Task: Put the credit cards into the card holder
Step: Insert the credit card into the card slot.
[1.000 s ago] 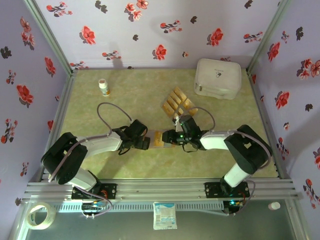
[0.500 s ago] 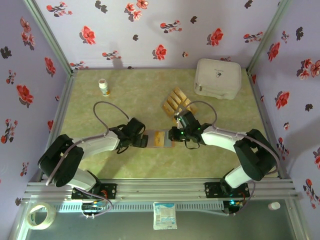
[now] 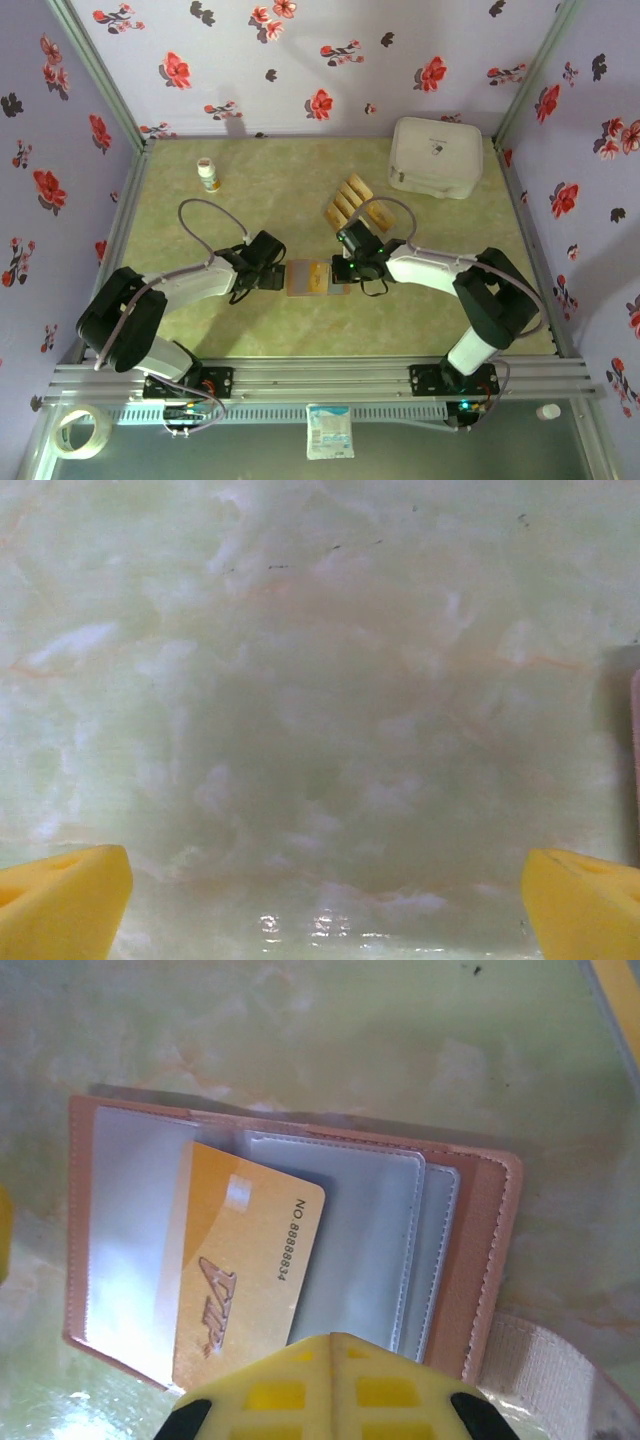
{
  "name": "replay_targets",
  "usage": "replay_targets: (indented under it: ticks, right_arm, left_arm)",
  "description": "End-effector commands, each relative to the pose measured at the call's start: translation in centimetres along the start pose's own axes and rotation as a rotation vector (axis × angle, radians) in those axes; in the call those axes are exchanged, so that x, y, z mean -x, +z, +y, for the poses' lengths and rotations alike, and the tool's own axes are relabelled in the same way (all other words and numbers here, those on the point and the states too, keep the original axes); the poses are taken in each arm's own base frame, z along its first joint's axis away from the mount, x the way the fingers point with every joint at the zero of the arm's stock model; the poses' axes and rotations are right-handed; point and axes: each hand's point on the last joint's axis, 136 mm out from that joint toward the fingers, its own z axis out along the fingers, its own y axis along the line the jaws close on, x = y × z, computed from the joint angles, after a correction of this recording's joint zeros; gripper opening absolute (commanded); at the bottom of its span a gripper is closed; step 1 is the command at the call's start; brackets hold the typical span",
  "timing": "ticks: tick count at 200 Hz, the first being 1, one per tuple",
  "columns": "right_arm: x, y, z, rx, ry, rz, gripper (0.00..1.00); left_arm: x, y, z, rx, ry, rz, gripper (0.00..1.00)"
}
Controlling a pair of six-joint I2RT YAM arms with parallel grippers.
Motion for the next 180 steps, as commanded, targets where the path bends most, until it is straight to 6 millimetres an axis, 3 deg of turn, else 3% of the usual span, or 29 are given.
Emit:
replay_targets:
  ticks: [1, 98, 180]
  right_arm:
    - [0.2, 0.4, -0.1, -0.038, -0.028, 0.01, 0.0]
    - [0.1, 1.8, 0.7, -0.037, -0.041, 0.04, 0.0]
    - [0.3, 2.7, 2.5, -0.013, -0.065, 0.058, 0.0]
  left_arm:
    - [-0.2, 0.4, 0.9, 0.056, -0.005, 0.015, 1.0]
    - [0.1, 1.7, -0.7, 0.025, 0.048, 0.051, 1.0]
    - [0.2, 2.4, -1.6, -0.009, 0.054, 0.058, 1.0]
